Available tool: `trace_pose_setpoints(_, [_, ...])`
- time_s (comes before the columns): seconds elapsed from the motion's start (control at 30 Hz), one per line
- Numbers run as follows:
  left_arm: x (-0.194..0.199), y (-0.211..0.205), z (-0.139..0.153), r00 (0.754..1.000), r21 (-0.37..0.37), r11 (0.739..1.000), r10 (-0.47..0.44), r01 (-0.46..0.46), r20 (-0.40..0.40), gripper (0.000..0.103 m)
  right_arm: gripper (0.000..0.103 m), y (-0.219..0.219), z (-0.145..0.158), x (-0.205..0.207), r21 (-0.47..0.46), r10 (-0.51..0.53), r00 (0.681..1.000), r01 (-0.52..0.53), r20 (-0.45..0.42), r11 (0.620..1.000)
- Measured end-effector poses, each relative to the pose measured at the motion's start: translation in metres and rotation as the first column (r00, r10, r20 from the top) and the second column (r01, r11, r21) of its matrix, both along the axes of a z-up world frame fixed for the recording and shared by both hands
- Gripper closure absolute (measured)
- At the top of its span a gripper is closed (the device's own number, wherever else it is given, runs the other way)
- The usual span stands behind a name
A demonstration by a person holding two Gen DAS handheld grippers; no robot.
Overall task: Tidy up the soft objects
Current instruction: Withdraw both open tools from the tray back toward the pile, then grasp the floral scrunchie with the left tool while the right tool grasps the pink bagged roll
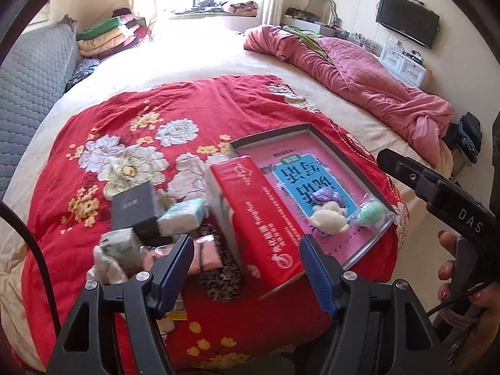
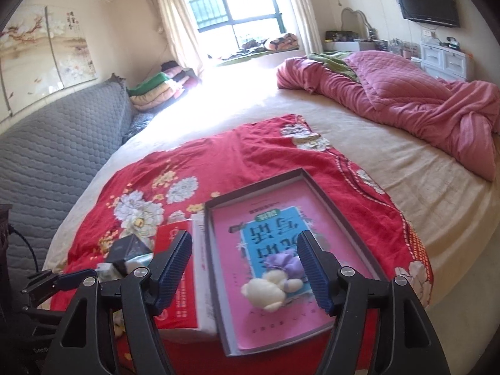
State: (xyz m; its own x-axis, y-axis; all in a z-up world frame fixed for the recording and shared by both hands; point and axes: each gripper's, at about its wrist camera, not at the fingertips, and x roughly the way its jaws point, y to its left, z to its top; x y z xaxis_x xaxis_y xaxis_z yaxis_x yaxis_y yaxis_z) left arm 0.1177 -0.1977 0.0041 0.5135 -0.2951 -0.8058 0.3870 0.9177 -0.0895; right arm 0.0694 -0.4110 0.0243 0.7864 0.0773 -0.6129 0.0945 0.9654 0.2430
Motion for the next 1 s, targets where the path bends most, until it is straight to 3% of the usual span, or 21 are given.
trace_pose_setpoints(0.2, [-0.008,0.059,0.002,0.994,0.009,0.994,0.108,-0.108,0.011,0.034,0.031,0.053,0.011,0.003,0.059,0.149,0.989,-0.149,0.010,0.987])
trace_pose_setpoints(0.4, [-0.014,0.118,-0.001,0.976,-0.026,0.976,0.218,-0.218,-0.005,0.033,0.031,0.106,0.013,0.004,-0.030,0.245,0.969,-0.245,-0.014,0.969])
trace_pose_setpoints(0.6, [-0.011,0.168,-0.014,0.946,-0.051,0.945,0.321,-0.323,-0.046,0.033,0.031,0.144,0.003,0.009,-0.049,0.340,0.939,-0.343,-0.058,0.938])
trace_pose_setpoints(1.0, [-0.004,0.220,-0.054,0.912,-0.041,0.915,0.394,-0.400,-0.114,0.033,0.031,0.201,-0.034,0.019,-0.244,0.440,0.883,-0.468,-0.160,0.850])
